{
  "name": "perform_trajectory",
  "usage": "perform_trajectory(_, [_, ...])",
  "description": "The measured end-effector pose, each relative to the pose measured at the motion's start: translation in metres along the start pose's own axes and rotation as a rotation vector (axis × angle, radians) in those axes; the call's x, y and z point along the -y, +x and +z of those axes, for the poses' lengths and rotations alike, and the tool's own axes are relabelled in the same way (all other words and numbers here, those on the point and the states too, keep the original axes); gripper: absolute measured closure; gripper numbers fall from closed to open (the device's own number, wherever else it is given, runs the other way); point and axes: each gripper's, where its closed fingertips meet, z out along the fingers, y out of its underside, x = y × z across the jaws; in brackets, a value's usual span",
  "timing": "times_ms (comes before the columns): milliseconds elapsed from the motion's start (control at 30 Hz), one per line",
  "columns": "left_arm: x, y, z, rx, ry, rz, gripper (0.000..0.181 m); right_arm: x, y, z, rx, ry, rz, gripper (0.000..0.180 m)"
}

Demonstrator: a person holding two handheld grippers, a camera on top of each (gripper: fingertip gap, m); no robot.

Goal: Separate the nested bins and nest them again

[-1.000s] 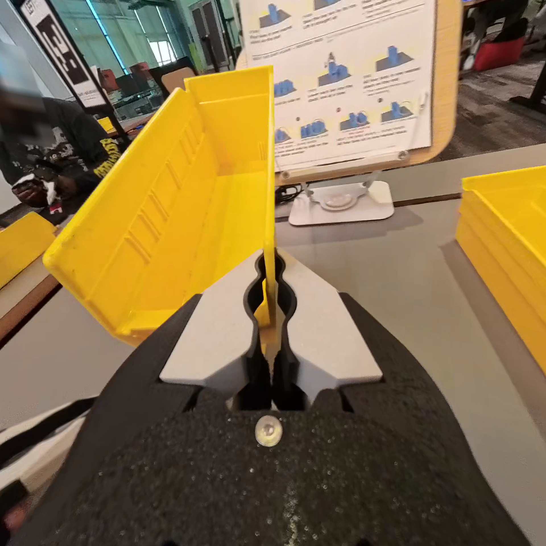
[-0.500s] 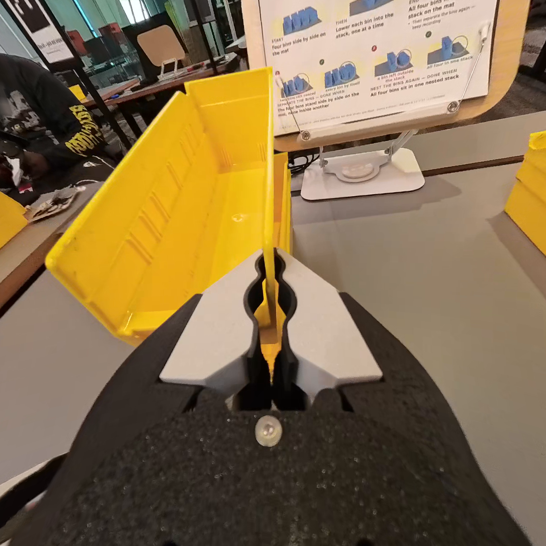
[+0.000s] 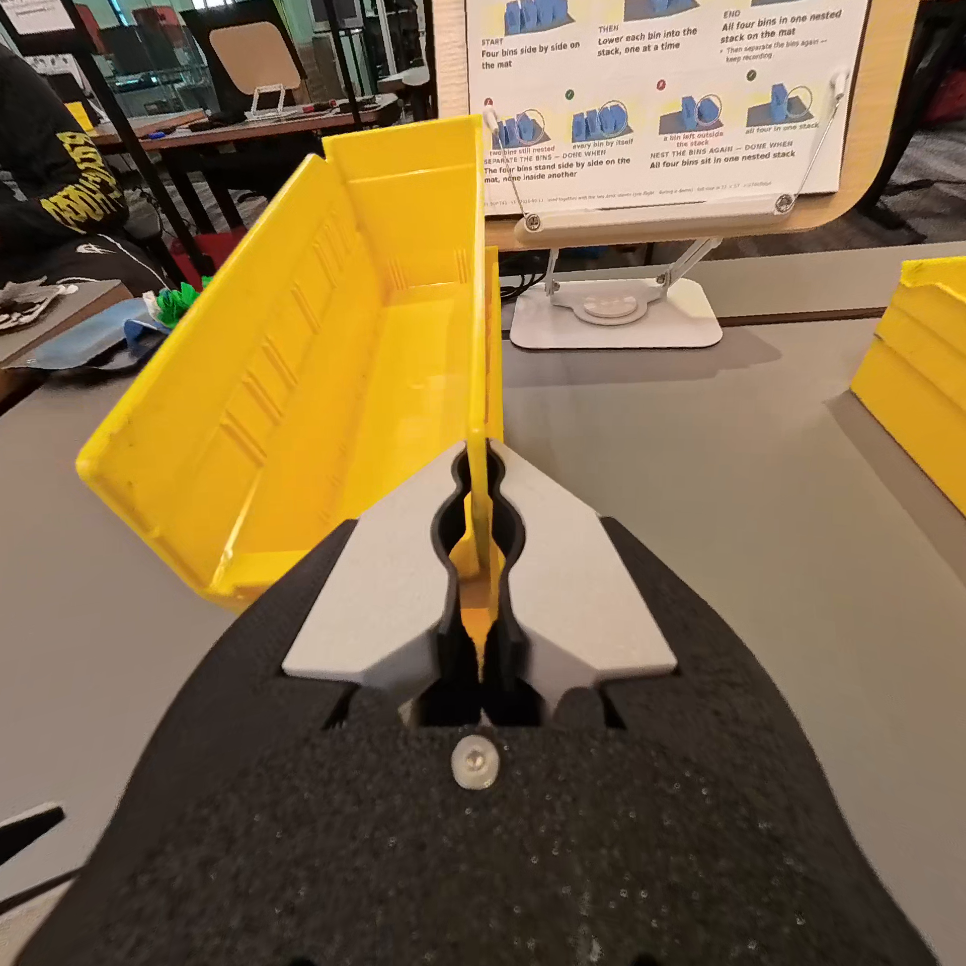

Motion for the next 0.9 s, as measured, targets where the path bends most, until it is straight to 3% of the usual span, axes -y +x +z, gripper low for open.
perform_trajectory(900, [-0.001,0.004,0.001,-0.015,-0.006,-0.005,0.153,-0.002,0.003,-0.006,0.01,0.006,-0.093,0.177])
